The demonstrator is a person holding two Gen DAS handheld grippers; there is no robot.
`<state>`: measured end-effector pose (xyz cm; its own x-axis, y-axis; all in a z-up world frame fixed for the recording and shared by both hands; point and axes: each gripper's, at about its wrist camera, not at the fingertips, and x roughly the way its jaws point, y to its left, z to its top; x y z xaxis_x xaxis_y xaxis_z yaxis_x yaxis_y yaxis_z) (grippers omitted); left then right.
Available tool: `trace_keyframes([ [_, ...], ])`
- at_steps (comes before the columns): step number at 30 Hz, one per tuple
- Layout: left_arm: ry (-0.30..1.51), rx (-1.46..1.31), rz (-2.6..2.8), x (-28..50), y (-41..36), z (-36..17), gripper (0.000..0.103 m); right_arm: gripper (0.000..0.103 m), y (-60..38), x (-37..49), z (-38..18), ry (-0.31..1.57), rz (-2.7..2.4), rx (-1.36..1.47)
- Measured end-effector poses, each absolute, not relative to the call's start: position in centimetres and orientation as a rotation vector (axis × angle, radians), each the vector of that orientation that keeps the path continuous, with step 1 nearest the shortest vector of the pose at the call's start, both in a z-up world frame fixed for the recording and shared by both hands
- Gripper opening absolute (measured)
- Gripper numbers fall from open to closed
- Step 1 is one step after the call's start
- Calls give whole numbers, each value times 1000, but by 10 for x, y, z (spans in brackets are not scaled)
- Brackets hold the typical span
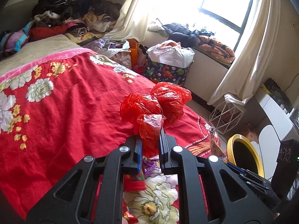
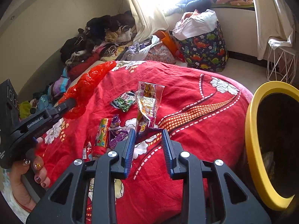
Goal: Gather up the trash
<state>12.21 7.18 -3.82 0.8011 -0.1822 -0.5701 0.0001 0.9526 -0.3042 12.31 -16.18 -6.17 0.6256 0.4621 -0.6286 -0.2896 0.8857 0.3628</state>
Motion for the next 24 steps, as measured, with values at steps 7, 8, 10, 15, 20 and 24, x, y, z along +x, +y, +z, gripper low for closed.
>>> trace_keyframes([
  [7, 627, -273, -116, 118, 61, -32, 9, 28, -172, 119, -56, 771, 427, 256],
  [8, 625, -269, -119, 118, 60, -31, 9, 28, -174, 118, -55, 768, 425, 258],
  [10, 621, -267, -123, 117, 57, -29, 9, 28, -178, 117, -53, 762, 423, 261],
  [15, 615, -256, -132, 116, 53, -25, 8, 28, -187, 116, -49, 757, 413, 284],
  [20, 609, -246, -149, 114, 45, -22, 9, 28, -196, 115, -46, 747, 402, 297],
  [24, 607, -241, -164, 113, 40, -19, 9, 28, -203, 115, -45, 742, 390, 303],
])
